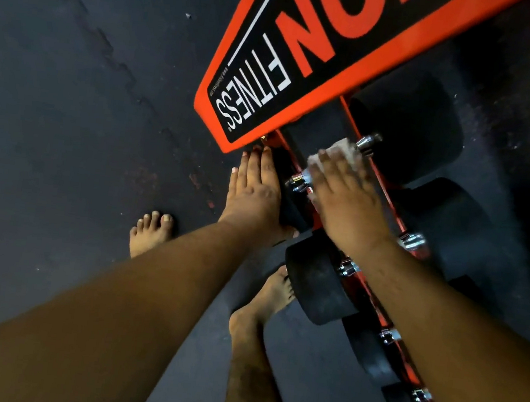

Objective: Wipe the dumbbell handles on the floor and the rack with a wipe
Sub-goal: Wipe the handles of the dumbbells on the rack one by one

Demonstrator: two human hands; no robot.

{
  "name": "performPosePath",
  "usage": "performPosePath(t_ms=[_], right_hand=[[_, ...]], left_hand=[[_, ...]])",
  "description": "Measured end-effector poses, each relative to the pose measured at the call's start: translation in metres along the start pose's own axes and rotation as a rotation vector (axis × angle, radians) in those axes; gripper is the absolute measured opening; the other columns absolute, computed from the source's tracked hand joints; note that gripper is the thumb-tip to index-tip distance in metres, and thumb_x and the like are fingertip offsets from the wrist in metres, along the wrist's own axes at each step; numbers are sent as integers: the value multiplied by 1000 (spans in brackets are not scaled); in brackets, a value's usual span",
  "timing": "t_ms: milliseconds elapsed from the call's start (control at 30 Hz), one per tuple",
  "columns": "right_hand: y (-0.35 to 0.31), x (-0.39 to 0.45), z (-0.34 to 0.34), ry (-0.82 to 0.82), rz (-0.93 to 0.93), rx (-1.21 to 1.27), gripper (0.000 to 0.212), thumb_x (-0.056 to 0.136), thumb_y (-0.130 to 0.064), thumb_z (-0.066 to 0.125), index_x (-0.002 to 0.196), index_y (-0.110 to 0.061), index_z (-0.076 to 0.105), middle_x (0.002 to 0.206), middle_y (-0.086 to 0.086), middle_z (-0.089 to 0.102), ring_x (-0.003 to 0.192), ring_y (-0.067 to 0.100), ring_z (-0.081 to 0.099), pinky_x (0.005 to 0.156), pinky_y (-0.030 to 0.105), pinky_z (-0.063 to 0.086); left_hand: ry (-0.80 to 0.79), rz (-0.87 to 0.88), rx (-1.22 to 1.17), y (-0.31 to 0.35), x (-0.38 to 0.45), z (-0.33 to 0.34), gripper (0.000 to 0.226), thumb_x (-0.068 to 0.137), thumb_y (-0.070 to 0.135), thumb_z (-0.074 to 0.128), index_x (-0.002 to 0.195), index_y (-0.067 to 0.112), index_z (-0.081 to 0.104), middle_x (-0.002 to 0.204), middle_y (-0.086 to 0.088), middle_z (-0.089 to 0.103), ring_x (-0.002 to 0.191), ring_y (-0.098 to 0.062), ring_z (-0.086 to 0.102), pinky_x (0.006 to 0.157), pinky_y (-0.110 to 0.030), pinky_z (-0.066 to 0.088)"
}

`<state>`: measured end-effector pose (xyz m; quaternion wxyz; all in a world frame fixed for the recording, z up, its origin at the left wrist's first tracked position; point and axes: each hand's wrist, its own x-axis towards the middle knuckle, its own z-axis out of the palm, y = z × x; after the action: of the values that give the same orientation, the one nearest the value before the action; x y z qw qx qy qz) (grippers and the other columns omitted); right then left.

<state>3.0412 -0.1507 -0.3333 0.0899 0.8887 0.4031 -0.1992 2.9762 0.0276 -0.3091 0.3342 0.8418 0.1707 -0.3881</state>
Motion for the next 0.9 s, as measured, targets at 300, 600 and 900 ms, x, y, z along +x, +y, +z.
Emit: performPosePath(t_ms=[300,600,900], right_hand=[[18,19,-16,-35,44,20,58,96,-20,50,151,-5,38,153,16,44,149,33,28,125,51,13],[37,32,-30,-148,-59,108,64,86,8,46,149,-5,43,155,17,42,146,32,36,124,44,20],[10,31,-29,-170,-6,123,69,86,-1,34,154,-12,36,162,10,32,154,26,19,125,47,0]], left_hand=[[-55,18,8,-3,0,-6,146,72,50,87,155,7,-25,167,-17,-21,154,-30,-22,125,-44,-13],[-63,26,-2,-4,0,-10,146,72,47,88,156,8,-26,167,-16,-20,154,-31,-21,124,-44,-12],[-54,19,6,-5,0,-8,147,70,49,88,156,8,-25,167,-15,-21,154,-30,-21,125,-44,-11]])
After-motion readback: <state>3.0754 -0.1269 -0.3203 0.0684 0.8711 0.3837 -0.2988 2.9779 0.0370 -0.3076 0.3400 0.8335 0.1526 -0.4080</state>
